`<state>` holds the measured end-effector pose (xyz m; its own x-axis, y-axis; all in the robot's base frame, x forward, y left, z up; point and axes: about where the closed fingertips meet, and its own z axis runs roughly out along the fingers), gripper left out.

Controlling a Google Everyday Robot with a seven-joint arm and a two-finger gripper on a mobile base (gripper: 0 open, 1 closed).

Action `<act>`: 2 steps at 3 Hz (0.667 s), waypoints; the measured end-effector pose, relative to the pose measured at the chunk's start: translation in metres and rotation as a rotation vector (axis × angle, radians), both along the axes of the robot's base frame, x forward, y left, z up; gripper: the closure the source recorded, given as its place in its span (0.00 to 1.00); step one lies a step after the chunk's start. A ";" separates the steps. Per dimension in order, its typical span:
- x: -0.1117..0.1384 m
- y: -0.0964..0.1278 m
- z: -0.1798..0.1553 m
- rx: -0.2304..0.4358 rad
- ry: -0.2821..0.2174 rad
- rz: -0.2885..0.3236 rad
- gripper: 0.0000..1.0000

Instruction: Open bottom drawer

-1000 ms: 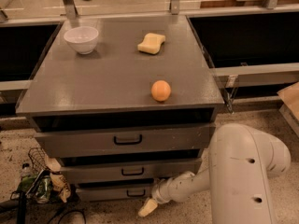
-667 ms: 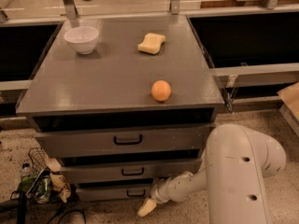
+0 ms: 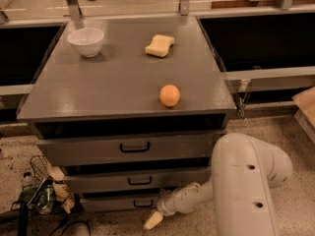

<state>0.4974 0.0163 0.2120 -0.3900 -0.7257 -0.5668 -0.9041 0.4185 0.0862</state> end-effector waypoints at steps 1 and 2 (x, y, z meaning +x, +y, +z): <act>-0.004 0.004 -0.007 0.004 0.016 0.003 0.00; -0.003 0.003 -0.006 0.004 0.011 -0.001 0.00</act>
Offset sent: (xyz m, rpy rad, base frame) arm -0.0005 0.0011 -0.0020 0.0142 -0.0692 -0.0479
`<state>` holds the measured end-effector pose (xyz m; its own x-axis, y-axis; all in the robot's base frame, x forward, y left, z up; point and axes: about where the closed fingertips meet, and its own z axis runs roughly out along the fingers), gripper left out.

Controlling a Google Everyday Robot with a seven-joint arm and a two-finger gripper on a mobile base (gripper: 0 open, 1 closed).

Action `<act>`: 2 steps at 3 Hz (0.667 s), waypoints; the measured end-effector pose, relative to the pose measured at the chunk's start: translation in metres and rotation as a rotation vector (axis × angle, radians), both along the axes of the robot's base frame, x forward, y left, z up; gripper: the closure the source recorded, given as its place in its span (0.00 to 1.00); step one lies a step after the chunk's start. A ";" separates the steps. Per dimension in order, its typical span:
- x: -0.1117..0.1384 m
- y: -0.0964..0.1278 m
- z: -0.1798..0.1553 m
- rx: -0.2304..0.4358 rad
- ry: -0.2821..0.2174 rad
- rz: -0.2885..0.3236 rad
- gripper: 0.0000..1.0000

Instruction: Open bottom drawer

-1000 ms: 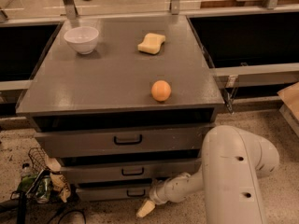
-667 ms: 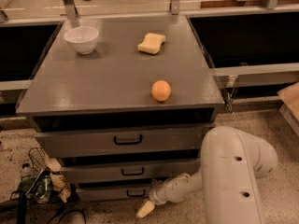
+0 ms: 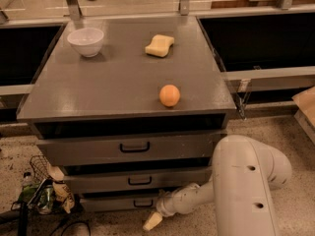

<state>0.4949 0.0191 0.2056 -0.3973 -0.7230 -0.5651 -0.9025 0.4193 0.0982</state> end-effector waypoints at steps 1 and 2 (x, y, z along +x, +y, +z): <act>0.007 -0.004 0.005 0.011 -0.025 -0.025 0.00; 0.010 0.008 -0.008 0.014 -0.004 -0.017 0.00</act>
Offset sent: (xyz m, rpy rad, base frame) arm 0.0034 -0.0009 0.0114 0.0178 -0.0467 -0.0458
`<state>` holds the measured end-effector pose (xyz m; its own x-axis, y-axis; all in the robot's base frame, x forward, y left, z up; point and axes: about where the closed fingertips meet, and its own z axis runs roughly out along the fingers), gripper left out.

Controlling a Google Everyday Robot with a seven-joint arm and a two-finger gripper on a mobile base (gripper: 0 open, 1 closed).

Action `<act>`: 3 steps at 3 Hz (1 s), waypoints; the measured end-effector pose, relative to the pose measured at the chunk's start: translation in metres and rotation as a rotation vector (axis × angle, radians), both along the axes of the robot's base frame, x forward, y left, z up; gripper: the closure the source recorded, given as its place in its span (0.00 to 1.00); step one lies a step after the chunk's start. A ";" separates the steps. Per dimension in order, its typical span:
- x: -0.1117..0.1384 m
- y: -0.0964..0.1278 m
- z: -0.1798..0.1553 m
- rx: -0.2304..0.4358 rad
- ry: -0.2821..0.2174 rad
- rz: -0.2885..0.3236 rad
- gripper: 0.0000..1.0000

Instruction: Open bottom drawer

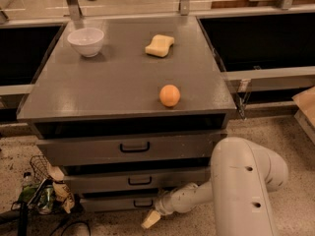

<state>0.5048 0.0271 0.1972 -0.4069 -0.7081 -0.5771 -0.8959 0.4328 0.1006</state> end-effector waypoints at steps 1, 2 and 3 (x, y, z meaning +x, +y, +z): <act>0.000 0.000 0.000 0.000 0.000 0.000 0.00; -0.012 0.009 0.002 0.016 0.016 0.022 0.00; -0.026 0.015 0.007 0.043 0.037 0.042 0.00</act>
Offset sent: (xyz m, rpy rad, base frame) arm -0.0101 0.0011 0.0063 0.0522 0.0479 0.0660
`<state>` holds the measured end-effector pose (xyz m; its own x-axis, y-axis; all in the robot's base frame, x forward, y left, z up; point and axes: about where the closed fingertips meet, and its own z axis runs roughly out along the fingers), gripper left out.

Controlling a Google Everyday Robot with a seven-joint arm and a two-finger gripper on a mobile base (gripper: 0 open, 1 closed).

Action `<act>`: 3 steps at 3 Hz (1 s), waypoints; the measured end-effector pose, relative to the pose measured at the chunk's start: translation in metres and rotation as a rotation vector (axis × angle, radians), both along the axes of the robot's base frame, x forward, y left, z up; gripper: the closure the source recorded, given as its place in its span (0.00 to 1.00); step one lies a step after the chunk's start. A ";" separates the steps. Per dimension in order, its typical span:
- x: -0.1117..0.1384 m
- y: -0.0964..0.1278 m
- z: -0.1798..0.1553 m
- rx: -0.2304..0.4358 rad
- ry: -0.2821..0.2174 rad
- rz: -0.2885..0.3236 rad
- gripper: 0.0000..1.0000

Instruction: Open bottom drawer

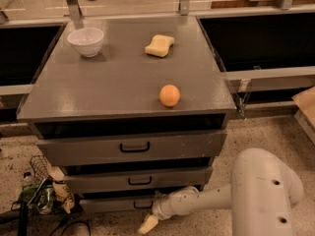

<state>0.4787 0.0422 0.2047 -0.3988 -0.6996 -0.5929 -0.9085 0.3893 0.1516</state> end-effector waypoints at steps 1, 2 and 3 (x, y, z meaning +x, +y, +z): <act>-0.006 -0.008 0.008 0.045 0.025 0.024 0.00; -0.006 -0.009 0.009 0.045 0.024 0.025 0.00; -0.001 -0.015 0.011 0.013 -0.021 0.007 0.00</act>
Offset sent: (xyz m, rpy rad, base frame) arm 0.0014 -0.0255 0.0127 0.0692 0.0332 0.0368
